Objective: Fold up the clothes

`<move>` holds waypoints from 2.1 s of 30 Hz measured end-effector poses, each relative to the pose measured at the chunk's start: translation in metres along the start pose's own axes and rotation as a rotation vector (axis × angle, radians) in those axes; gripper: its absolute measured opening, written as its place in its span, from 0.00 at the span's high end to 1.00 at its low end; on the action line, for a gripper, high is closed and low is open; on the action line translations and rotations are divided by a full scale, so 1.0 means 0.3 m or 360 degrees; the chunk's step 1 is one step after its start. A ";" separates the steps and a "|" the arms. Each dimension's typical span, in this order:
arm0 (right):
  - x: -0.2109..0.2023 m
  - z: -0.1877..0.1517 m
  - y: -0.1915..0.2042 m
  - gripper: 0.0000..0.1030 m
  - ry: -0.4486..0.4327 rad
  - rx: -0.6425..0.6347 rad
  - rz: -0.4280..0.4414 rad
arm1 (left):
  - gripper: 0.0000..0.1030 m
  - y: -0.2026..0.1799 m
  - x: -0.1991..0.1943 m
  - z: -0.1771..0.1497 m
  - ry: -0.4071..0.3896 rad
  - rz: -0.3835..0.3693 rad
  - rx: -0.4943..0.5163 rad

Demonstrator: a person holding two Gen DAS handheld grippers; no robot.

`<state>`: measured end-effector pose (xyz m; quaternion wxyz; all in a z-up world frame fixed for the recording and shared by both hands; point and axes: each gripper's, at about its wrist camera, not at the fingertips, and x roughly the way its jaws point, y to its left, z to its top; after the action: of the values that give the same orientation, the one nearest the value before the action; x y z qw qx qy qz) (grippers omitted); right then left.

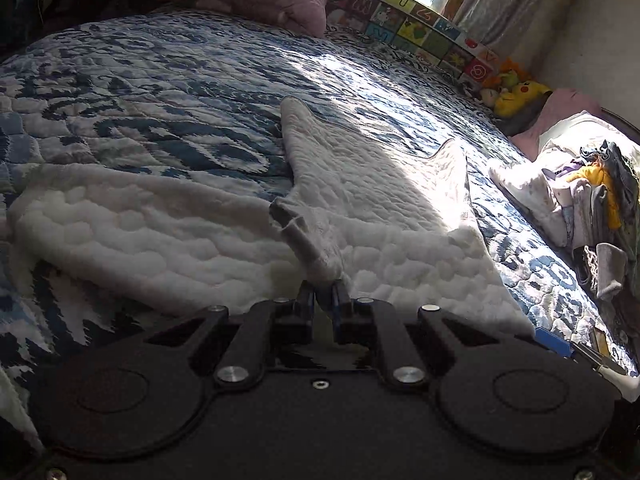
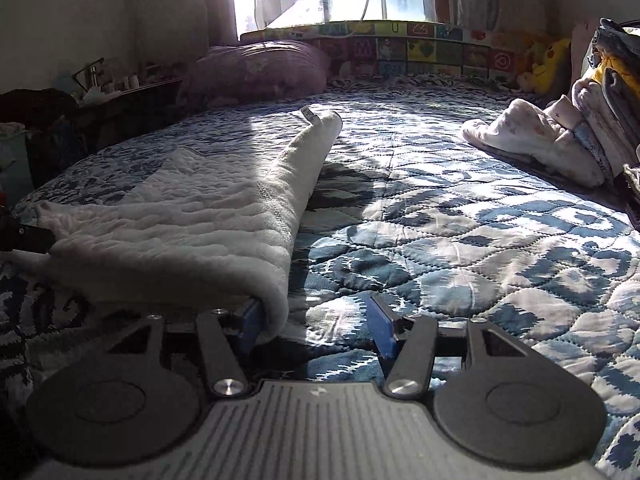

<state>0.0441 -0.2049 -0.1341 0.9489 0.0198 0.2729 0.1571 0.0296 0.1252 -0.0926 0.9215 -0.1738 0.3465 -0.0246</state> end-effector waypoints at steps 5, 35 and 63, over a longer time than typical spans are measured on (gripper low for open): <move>-0.062 0.028 -0.012 0.45 -0.0086 0.0048 0.0107 | 0.93 -0.006 -0.044 -0.015 -0.0039 0.0018 0.0094; 0.140 0.037 0.097 0.60 -0.0019 -0.0176 0.0328 | 0.84 -0.335 0.025 0.217 -0.0078 -0.0123 0.0811; 0.130 0.018 0.072 0.56 -0.0067 -0.0126 0.0436 | 0.79 -0.449 0.907 0.455 0.0285 -0.0154 0.0608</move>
<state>0.0722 -0.1721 -0.1468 0.9241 0.0226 0.2413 0.2954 0.3346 -0.0049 -0.1231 0.9010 -0.0097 0.4072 -0.1494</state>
